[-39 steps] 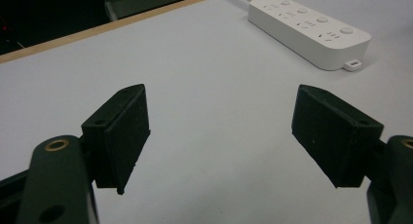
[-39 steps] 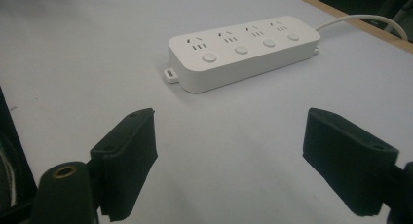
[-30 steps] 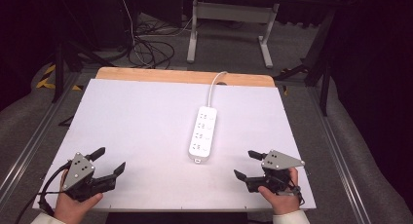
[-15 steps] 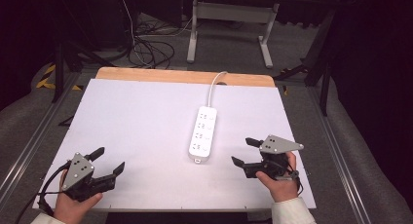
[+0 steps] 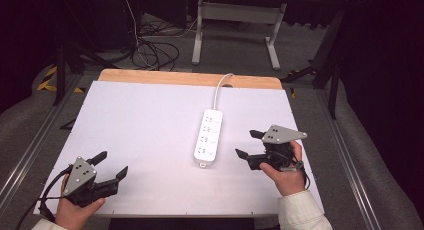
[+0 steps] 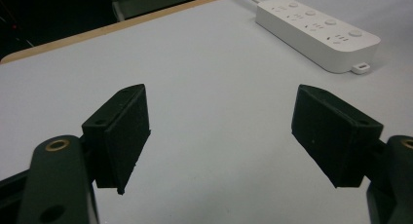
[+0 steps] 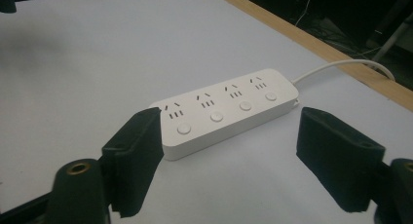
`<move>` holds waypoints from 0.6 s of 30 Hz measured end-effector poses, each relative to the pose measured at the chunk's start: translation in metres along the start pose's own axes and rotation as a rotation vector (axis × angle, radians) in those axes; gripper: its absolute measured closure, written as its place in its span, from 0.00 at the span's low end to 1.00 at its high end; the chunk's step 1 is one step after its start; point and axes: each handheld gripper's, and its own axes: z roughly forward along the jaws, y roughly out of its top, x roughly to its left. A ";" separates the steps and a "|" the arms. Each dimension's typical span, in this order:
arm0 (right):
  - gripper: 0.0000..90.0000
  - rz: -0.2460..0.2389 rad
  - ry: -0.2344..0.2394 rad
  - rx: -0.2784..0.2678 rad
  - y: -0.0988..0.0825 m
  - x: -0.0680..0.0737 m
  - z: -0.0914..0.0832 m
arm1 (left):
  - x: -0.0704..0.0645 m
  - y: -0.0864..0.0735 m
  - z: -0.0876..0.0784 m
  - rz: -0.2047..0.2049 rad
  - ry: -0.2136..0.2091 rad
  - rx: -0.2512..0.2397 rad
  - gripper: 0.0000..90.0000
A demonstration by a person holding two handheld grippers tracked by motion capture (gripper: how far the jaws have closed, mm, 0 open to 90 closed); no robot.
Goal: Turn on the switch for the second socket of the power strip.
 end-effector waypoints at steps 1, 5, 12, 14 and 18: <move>0.31 -0.006 -0.006 0.002 0.001 0.000 0.001 | 0.000 0.000 0.000 -0.003 0.000 -0.001 0.25; 0.46 -0.003 0.003 0.000 0.005 -0.002 0.004 | -0.001 0.000 0.000 0.006 0.002 -0.001 0.25; 0.79 0.016 0.008 0.065 0.018 -0.013 0.023 | 0.000 -0.002 -0.005 -0.009 0.014 -0.003 0.25; 0.83 0.022 0.009 0.072 0.020 -0.015 0.026 | 0.000 -0.003 -0.006 -0.010 0.018 -0.001 0.25; 0.98 0.043 -0.007 0.088 0.021 -0.022 0.043 | -0.001 -0.004 -0.007 -0.005 0.025 0.003 0.25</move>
